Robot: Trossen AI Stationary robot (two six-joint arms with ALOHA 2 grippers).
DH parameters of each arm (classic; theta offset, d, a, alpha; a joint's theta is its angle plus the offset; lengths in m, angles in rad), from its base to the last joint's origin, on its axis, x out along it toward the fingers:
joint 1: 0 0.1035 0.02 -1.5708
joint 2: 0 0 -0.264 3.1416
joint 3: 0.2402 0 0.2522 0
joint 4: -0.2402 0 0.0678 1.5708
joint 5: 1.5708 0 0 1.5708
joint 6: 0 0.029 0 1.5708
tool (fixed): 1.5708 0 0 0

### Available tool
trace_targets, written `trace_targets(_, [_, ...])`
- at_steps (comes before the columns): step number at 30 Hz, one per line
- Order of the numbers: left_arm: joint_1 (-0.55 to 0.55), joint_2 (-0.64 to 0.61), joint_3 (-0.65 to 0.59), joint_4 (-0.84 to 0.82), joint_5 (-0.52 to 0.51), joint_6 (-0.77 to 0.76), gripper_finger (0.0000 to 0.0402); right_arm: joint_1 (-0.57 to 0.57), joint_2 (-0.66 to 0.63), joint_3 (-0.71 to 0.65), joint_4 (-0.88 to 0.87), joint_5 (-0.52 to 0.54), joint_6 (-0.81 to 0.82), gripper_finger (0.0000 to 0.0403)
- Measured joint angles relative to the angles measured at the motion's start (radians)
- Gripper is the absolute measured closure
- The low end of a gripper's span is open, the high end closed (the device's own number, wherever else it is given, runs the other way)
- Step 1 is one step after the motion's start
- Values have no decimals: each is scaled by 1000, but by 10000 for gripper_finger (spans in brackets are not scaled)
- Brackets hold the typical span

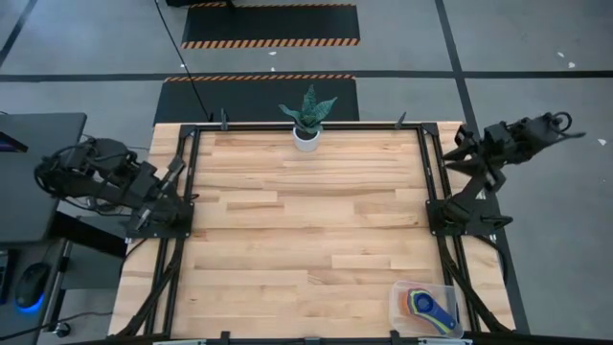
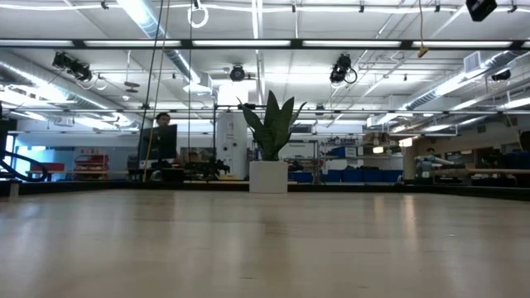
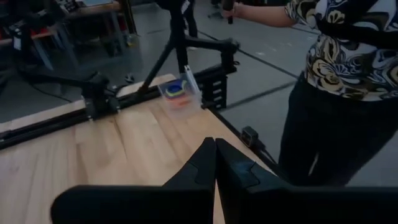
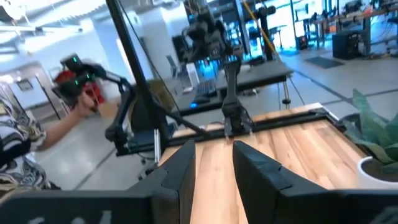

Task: Nest measuring cups in basket
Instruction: Return to Home Position

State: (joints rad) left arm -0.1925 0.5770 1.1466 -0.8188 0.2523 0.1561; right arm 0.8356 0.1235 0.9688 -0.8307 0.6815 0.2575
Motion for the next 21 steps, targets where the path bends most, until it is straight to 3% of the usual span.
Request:
trace_targets(7, [0, -115, -170, 131, -16, -51, 388, 0, -118, 0, -35, 0, -51, 289])
trace_targets(21, [0, -364, -519, 421, -27, -88, 388, -13, -116, -12, -85, 51, -18, 289])
